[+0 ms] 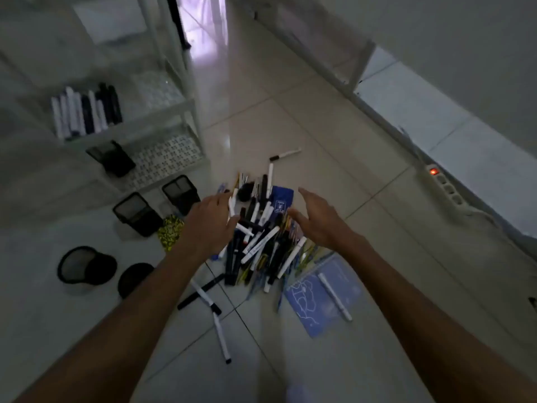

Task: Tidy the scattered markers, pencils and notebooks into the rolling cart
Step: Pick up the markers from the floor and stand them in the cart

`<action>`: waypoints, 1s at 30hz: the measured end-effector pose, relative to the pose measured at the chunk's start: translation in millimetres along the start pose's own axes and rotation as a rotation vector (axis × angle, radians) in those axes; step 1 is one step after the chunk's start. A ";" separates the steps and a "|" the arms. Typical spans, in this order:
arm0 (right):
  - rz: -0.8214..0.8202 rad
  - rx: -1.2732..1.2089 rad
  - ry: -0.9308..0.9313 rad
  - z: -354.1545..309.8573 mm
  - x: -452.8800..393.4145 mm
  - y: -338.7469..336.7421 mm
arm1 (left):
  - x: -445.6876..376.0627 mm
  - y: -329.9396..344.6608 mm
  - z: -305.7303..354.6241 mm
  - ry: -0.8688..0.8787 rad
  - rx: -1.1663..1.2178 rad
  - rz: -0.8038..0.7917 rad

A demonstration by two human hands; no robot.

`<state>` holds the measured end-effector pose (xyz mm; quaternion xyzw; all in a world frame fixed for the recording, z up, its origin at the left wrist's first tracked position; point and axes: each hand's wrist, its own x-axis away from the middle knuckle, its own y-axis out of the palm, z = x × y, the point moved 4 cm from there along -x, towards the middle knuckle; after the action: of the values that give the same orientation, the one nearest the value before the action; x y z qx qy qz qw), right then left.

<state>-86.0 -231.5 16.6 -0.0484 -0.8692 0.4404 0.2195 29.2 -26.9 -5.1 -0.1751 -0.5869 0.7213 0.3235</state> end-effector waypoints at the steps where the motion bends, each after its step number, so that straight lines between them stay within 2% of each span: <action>1: -0.027 0.029 -0.030 8.6 -6.9 20.1 | 1.5 20.2 -5.6 -0.008 0.011 0.013; 7: -0.227 0.269 -0.209 57.4 -41.9 108.5 | -4.3 133.7 -40.9 -0.050 0.082 0.046; 12: -0.313 0.641 -0.425 70.7 -65.9 147.8 | -9.6 185.3 -48.8 -0.084 0.140 0.032; 16: -0.355 0.844 -0.529 78.4 -71.4 163.2 | -9.3 210.9 -43.4 -0.105 0.152 0.032; 20: -0.315 0.871 -0.587 84.7 -70.2 178.5 | -9.6 215.7 -38.0 -0.070 0.219 0.124; 25: -0.204 0.879 -0.740 81.3 -73.4 188.6 | -5.5 214.3 -40.5 -0.123 0.283 0.182; 30: -0.129 0.880 -0.815 94.1 -80.7 190.0 | -1.0 213.3 -44.1 -0.065 0.316 0.239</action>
<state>-74.1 -208.6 -208.8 0.2725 -0.6205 0.7277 -0.1057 2.1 -16.9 -221.0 -0.1669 -0.4515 0.8430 0.2400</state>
